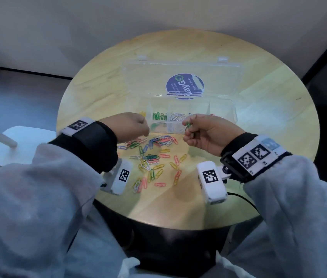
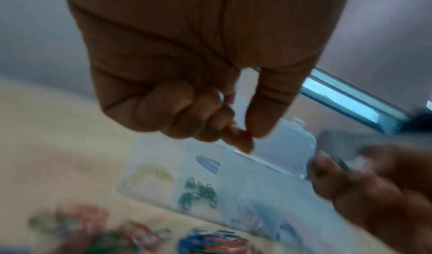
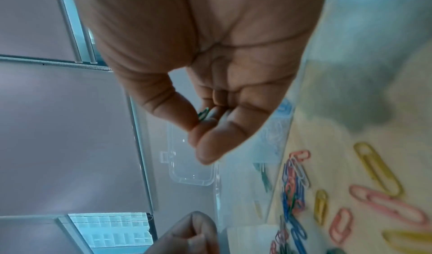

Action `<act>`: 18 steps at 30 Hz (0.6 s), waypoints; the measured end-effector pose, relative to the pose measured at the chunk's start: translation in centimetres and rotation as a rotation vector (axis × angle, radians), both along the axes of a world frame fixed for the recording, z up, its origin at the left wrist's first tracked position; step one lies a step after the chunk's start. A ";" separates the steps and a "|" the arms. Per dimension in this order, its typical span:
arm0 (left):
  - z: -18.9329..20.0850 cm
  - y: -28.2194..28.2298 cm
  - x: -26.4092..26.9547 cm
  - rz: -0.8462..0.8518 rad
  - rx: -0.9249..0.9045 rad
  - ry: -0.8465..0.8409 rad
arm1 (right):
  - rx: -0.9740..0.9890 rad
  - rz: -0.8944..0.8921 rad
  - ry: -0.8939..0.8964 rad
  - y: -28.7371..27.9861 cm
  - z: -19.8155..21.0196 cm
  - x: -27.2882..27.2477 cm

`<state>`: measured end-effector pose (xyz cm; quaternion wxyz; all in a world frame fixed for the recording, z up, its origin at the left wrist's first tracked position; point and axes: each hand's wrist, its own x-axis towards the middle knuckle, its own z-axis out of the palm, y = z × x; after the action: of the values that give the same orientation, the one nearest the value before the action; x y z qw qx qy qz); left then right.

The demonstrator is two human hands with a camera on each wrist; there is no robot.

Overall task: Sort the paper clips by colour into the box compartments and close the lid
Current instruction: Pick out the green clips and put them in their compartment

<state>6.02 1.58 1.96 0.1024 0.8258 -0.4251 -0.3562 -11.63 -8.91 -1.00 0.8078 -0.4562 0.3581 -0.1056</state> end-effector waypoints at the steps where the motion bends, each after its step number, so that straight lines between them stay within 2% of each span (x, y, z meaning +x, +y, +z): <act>1: 0.2 0.2 -0.2 -0.092 0.026 -0.096 | 0.019 -0.004 -0.011 0.1 0.0 0.2; 3: 0.2 0.6 -0.9 -0.222 0.064 -0.208 | 0.005 0.025 0.016 0.4 -0.1 0.8; 6: -0.9 0.7 -2.4 -0.420 0.139 -0.251 | -0.104 0.131 0.143 0.7 -0.5 1.5; 7: -1.3 0.8 -2.7 -0.490 0.179 -0.260 | -0.221 0.194 0.216 0.7 -0.7 1.6; 10: -2.3 0.8 -3.5 -0.660 0.267 -0.326 | -0.754 0.447 0.491 0.9 -0.8 1.6; 12: -2.8 0.9 -3.7 -0.702 0.290 -0.356 | -0.936 0.572 0.567 1.4 -1.0 1.9; 18: -3.8 0.7 -3.3 -0.707 0.281 -0.360 | -1.028 0.701 0.638 2.4 -1.9 3.6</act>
<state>2.71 2.23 -1.79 -0.2156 0.6842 -0.6406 -0.2740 -7.99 -6.55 -2.88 0.3315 -0.8778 0.3141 0.1444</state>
